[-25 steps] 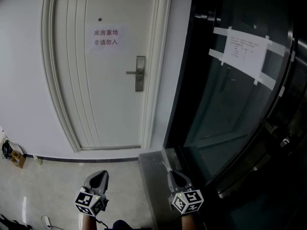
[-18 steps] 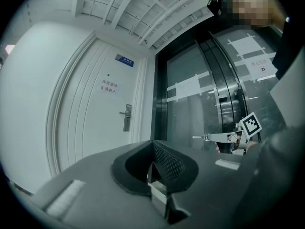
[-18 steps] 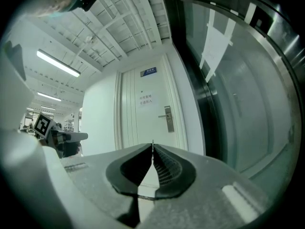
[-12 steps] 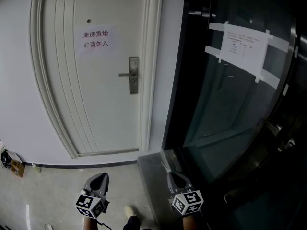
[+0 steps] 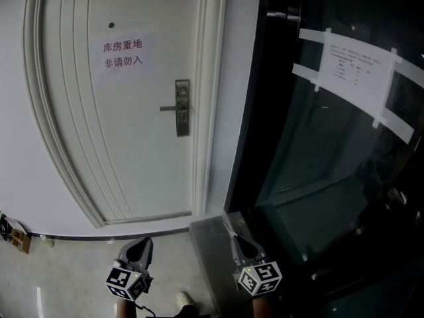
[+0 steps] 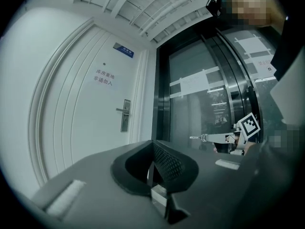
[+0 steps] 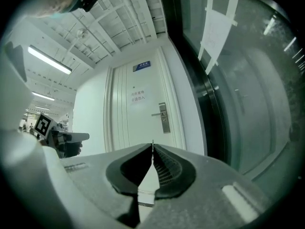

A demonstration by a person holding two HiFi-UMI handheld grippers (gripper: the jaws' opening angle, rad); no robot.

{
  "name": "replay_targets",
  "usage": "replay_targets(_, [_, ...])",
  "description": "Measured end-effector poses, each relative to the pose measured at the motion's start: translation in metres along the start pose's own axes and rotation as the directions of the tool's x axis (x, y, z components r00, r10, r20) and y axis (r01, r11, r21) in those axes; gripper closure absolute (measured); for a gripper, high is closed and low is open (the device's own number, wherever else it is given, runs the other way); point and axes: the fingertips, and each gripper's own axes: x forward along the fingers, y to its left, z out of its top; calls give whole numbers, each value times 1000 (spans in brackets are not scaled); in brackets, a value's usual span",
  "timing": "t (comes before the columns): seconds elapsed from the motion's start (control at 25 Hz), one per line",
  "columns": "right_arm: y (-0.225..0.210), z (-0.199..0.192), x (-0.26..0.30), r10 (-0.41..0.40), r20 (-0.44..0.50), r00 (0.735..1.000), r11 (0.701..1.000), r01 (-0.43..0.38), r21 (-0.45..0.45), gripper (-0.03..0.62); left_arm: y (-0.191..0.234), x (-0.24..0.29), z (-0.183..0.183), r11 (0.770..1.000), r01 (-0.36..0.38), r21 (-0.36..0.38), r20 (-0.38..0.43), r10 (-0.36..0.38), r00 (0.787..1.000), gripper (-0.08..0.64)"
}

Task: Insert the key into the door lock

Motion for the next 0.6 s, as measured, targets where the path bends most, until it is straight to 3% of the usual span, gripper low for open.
replay_targets(0.6, [-3, 22, 148, 20, -7, 1000, 1000, -20, -20, 581, 114, 79, 16, 1000, -28, -13, -5, 28, 1000, 557])
